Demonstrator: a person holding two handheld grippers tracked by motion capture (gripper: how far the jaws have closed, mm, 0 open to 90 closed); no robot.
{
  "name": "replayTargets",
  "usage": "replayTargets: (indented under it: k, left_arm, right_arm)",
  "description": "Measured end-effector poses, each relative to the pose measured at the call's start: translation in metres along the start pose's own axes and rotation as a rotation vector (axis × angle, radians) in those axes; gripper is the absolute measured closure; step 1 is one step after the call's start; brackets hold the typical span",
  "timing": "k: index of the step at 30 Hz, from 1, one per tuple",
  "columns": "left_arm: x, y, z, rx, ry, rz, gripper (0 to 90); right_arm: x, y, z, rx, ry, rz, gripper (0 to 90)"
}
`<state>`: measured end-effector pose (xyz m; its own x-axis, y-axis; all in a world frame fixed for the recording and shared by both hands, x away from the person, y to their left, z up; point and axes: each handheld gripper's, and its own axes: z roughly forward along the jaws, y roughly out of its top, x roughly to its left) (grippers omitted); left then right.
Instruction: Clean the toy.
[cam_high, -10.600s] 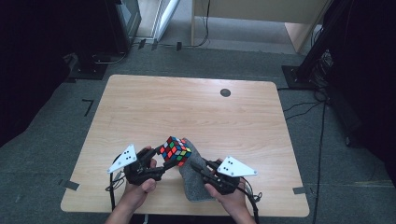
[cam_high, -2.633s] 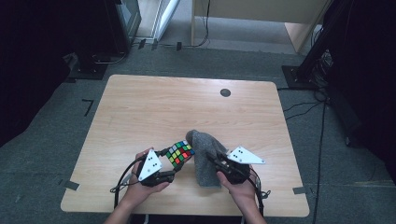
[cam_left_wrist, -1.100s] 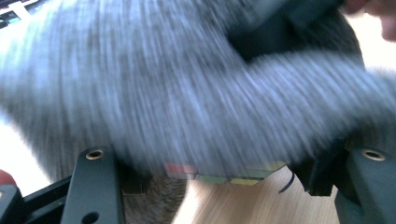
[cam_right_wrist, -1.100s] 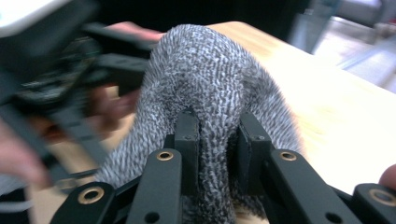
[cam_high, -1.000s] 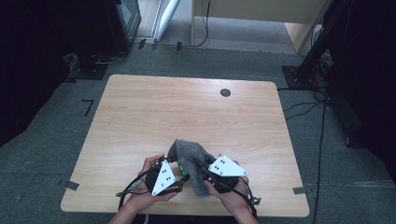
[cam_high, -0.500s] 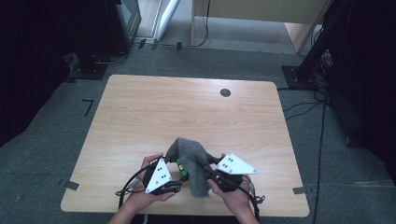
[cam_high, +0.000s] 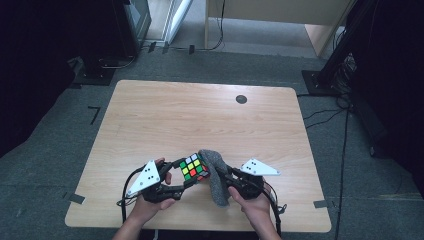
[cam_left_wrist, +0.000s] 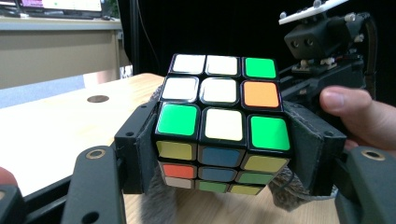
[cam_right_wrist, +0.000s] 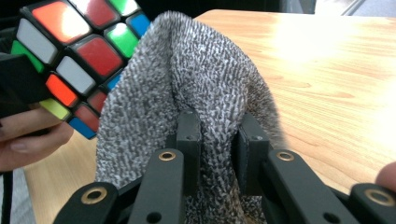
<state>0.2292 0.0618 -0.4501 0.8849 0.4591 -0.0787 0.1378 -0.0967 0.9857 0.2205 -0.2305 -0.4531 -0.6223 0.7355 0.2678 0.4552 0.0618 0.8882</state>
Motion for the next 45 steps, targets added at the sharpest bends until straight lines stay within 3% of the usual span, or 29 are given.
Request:
replayTargets:
  k: [2, 3, 6, 7, 8, 10, 11, 12, 13, 15, 18, 20, 23, 26, 30, 33, 36, 39, 45]
  left_arm:
    - [0.000, -0.002, 0.002, 0.016, -0.001, 0.002, 34.7]
    - [0.000, -0.002, 0.002, 0.018, -0.003, -0.002, 34.7]
    - [-0.002, -0.001, 0.004, 0.008, -0.033, -0.020, 34.7]
    - [-0.002, 0.000, 0.004, 0.006, -0.038, -0.025, 34.7]
    - [-0.002, 0.000, 0.003, 0.009, -0.033, -0.027, 34.6]
    - [0.001, 0.001, 0.000, -0.006, -0.036, -0.050, 34.6]
    - [0.006, 0.001, -0.003, -0.037, -0.046, -0.089, 34.6]
    - [0.009, 0.002, -0.006, -0.067, -0.056, -0.128, 34.6]
    - [0.013, 0.003, -0.008, -0.090, -0.054, -0.156, 34.6]
    - [0.016, 0.003, -0.010, -0.102, -0.031, -0.177, 34.7]
    - [0.020, -0.001, -0.011, -0.107, -0.031, -0.217, 34.7]
    - [0.022, -0.001, -0.011, -0.135, -0.044, -0.267, 34.6]
    - [0.024, -0.001, -0.012, -0.168, -0.069, -0.306, 34.6]
    - [0.022, -0.001, -0.011, -0.170, -0.081, -0.309, 34.7]
    - [0.022, -0.002, -0.010, -0.179, -0.093, -0.323, 34.6]
    - [0.024, -0.002, -0.011, -0.182, -0.093, -0.332, 34.7]
    - [0.024, -0.003, -0.010, -0.173, -0.105, -0.333, 34.7]
    - [0.020, -0.003, -0.006, -0.171, -0.120, -0.333, 34.6]
    - [0.023, -0.003, -0.009, -0.181, -0.106, -0.339, 34.6]
  right_arm:
    - [0.002, 0.003, -0.006, -0.065, 0.005, 0.004, 75.9]
    - [0.007, 0.007, -0.012, -0.126, 0.034, -0.005, 75.9]
    - [0.020, 0.014, -0.020, -0.195, 0.099, -0.065, 75.6]
    - [0.024, 0.015, -0.020, -0.191, 0.120, -0.081, 75.7]
    - [0.026, 0.015, -0.019, -0.182, 0.111, -0.092, 75.7]
    - [0.020, 0.012, -0.014, -0.137, 0.104, -0.056, 75.7]
    - [0.017, 0.011, -0.011, -0.108, 0.088, -0.046, 75.8]
    - [0.013, 0.007, -0.007, -0.061, 0.038, -0.037, 75.9]
    - [0.012, 0.004, -0.005, -0.050, 0.017, -0.028, 75.9]
    - [0.014, 0.002, -0.007, -0.101, 0.022, -0.020, 75.9]
    - [0.029, 0.006, -0.012, -0.176, 0.049, -0.112, 75.6]
    - [0.037, 0.006, -0.009, -0.162, 0.059, -0.154, 75.0]
    - [0.035, -0.003, 0.002, -0.101, 0.088, -0.103, 75.0]
    - [0.036, -0.013, 0.014, -0.041, 0.115, -0.088, 75.1]
    - [0.043, -0.012, 0.017, -0.032, 0.173, -0.091, 75.0]
    - [0.037, -0.008, 0.010, -0.077, 0.143, -0.080, 75.5]
    - [0.024, -0.003, 0.000, -0.142, 0.114, -0.001, 75.9]
    - [0.029, -0.005, 0.004, -0.116, 0.131, -0.034, 75.6]
    - [0.052, -0.018, 0.026, 0.009, 0.203, -0.121, 75.5]
